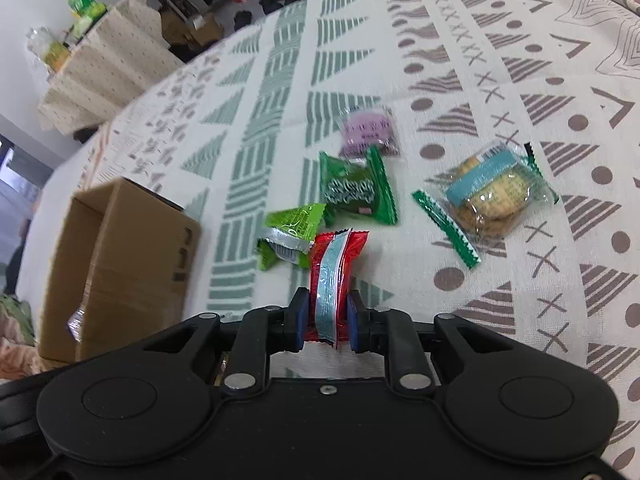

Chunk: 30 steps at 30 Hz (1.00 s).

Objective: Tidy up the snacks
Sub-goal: 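Grasp the yellow candy stick with the left tool while the right tool grasps the red-and-silver candy, then carry both candies over the cardboard box and open both tools to drop them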

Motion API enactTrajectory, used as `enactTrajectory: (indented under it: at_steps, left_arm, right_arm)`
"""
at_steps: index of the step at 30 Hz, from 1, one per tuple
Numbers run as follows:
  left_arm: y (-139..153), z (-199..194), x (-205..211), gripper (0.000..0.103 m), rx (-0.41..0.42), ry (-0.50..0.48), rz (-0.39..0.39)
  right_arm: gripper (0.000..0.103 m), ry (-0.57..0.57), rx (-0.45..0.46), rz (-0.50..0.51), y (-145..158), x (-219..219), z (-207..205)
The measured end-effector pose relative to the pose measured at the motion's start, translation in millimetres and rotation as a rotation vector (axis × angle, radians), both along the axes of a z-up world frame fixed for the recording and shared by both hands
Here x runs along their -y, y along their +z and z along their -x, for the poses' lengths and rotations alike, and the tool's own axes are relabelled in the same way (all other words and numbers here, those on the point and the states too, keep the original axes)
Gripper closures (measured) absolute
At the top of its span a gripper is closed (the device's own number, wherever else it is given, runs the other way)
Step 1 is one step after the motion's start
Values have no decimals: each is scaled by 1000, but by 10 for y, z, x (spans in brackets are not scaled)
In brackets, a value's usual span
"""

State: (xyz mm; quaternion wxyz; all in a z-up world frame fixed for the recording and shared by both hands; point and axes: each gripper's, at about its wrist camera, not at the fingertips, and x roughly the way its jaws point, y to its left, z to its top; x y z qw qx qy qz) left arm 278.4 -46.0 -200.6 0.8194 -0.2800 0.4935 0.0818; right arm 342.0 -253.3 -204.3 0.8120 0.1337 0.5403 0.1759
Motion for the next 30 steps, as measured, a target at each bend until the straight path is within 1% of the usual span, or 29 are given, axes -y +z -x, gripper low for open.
enactTrajectory:
  at_steps: [9, 16, 23, 30]
  left_arm:
    - [386, 91, 72, 86, 74, -7, -55]
    - [671, 170, 73, 86, 129, -12, -98]
    - [988, 247, -42, 86, 177, 8, -152]
    - [1220, 348, -270, 86, 217, 51, -179]
  right_arm:
    - [83, -11, 55, -88, 222, 87, 68]
    - [83, -16, 95, -175, 381, 143, 106]
    - [83, -15, 144, -267, 570, 125, 142]
    - [83, -5, 195, -333, 736, 33, 202]
